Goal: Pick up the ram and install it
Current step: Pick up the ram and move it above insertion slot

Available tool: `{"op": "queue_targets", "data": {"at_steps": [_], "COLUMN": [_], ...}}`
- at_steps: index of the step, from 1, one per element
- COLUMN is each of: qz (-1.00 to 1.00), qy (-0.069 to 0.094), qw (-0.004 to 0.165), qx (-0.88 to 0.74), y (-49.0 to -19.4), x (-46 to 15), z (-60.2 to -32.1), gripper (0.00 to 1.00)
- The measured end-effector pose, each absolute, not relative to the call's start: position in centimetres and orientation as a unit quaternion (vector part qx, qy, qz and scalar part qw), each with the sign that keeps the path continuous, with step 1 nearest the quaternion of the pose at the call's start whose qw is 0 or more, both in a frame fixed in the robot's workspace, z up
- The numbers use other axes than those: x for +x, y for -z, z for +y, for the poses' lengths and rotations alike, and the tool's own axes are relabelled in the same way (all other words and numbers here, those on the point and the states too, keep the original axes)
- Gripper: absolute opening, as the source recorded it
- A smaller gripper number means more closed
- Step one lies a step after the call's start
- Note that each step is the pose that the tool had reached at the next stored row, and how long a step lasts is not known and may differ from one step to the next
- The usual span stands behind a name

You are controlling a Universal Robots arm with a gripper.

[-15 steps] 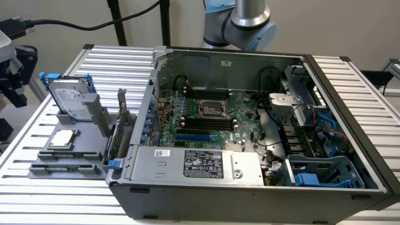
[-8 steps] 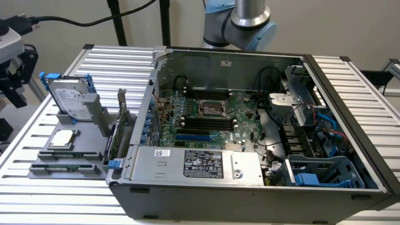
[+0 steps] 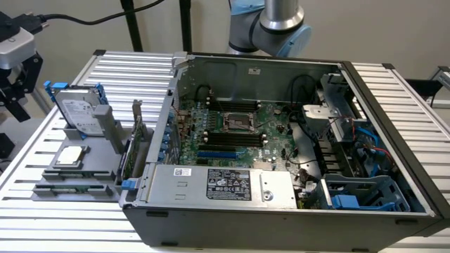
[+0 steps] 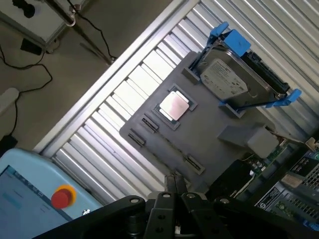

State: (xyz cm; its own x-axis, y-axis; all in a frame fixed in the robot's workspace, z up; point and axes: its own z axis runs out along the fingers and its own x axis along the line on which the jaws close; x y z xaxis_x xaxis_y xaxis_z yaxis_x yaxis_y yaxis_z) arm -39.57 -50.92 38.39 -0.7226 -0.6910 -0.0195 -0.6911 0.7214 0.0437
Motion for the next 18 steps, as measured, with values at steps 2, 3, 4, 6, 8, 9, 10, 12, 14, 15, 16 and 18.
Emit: {"op": "queue_targets", "data": {"at_steps": [2,3,4,6,8,9,10,12,14,15,16,18], "qz": [0.921,0.917,0.914,0.906,0.898,0.894,0.89,0.882,0.873,0.869,0.864,0.855], "qy": [-0.024,-0.024,-0.024,-0.024,-0.024,-0.024,-0.024,-0.024,-0.024,-0.024,-0.024,-0.024], "qw": [0.001,0.0,0.0,0.0,-0.001,-0.001,-0.001,-0.002,-0.002,-0.002,-0.003,-0.003], "qx": [-0.389,-0.397,-0.406,-0.422,-0.439,-0.447,-0.455,-0.471,-0.487,-0.495,-0.503,-0.518], "y": [-38.37,-38.35,-38.34,-38.33,-38.3,-38.29,-38.28,-38.26,-38.24,-38.23,-38.21,-38.17], "x": [-39.57,-39.56,-39.57,-39.57,-39.57,-39.57,-39.56,-39.56,-39.56,-39.57,-39.57,-39.57], "z": [-50.92,-50.92,-50.92,-50.92,-50.92,-50.92,-50.93,-50.92,-50.93,-50.93,-50.93,-50.92], "gripper": [0.11,0.11,0.11,0.11,0.11,0.11,0.11,0.11,0.11,0.11,0.11,0.11]}}
